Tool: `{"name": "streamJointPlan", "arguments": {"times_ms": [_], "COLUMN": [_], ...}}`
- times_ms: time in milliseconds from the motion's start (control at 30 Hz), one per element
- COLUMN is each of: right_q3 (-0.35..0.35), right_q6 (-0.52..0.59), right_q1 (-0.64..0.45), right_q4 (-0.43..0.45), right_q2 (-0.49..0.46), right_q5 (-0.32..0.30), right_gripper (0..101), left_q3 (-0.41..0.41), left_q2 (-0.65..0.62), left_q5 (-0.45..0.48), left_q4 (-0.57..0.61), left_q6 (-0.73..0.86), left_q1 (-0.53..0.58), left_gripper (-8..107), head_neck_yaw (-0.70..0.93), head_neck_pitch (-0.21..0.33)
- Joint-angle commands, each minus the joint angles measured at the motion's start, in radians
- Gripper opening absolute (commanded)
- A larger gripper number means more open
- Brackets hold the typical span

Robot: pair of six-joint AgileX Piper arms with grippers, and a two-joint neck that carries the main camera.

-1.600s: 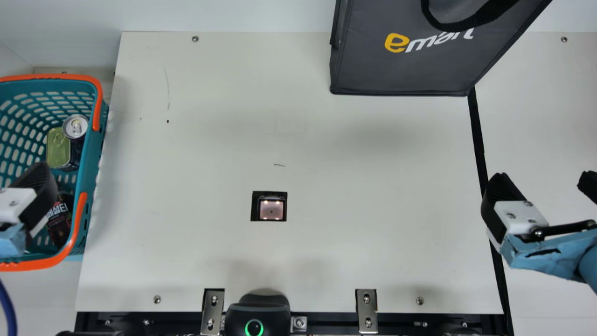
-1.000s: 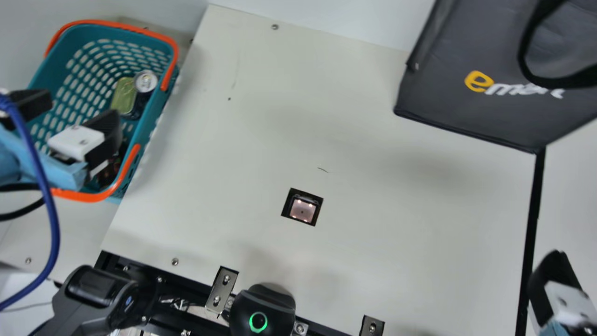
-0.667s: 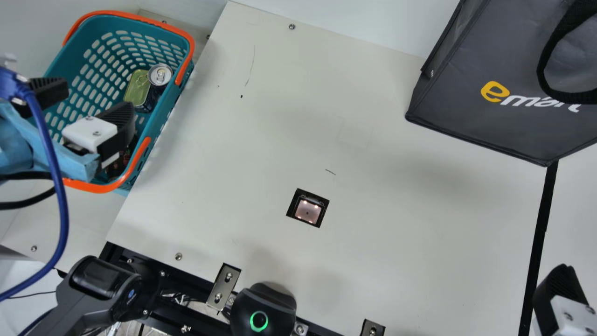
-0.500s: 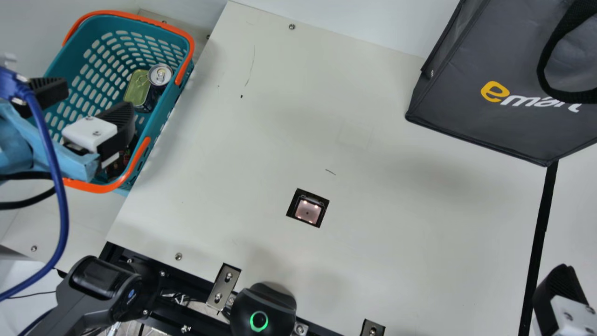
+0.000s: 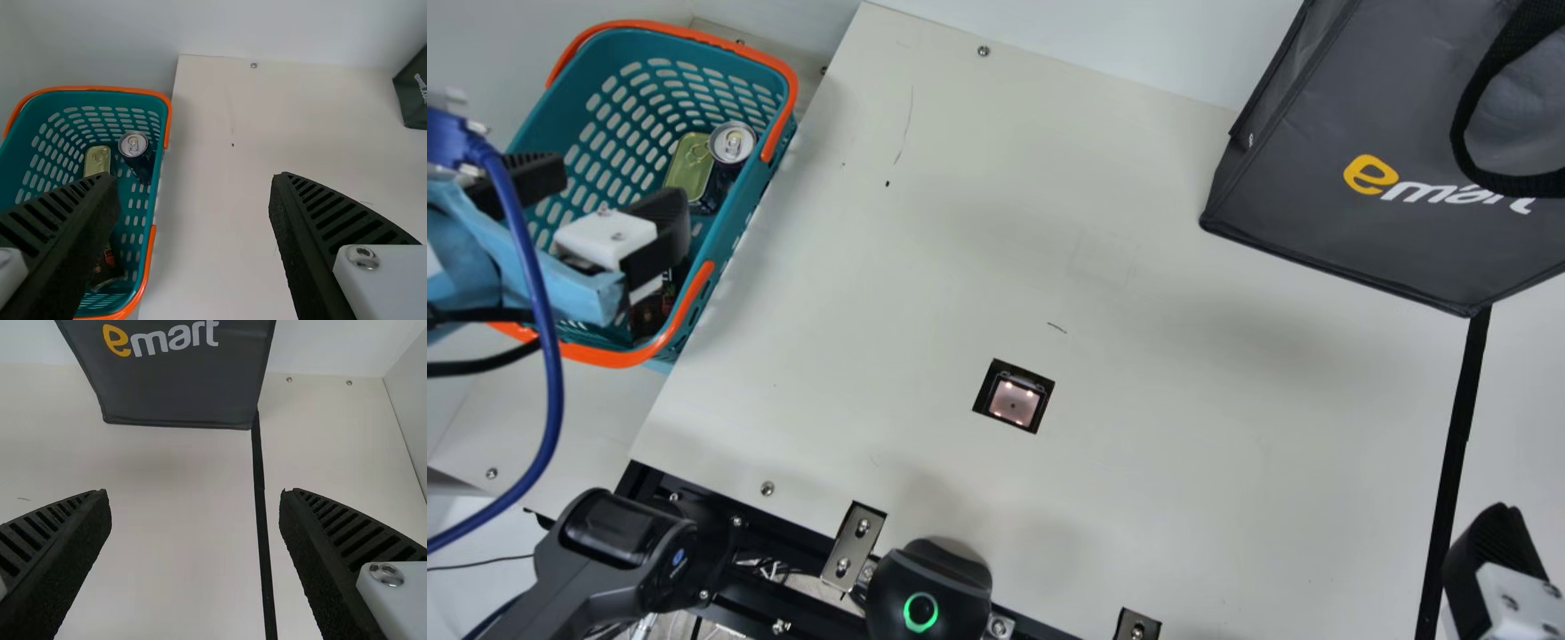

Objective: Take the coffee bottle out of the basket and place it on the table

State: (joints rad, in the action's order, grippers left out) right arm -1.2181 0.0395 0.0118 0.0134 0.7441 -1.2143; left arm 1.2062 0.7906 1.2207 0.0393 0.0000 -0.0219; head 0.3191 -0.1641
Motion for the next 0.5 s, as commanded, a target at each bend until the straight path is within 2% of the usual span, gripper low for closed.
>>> {"name": "streamJointPlan", "arguments": {"times_ms": [0, 467], "right_q3": [0.0, 0.0], "right_q6": [0.0, 0.0], "right_q1": [0.0, 0.0], "right_q4": [0.0, 0.0], "right_q2": [0.0, 0.0], "right_q5": [0.0, 0.0], "right_gripper": [91, 91], "left_q3": [0.005, 0.031], "left_q2": [0.006, 0.061], "left_q5": [-0.001, -0.016], "left_q4": [0.005, 0.037], "left_q6": [-0.003, 0.076], "left_q1": [-0.026, -0.253], "left_gripper": [90, 90], "head_neck_yaw": [0.002, 0.002], "head_neck_pitch": [0.026, 0.026]}}
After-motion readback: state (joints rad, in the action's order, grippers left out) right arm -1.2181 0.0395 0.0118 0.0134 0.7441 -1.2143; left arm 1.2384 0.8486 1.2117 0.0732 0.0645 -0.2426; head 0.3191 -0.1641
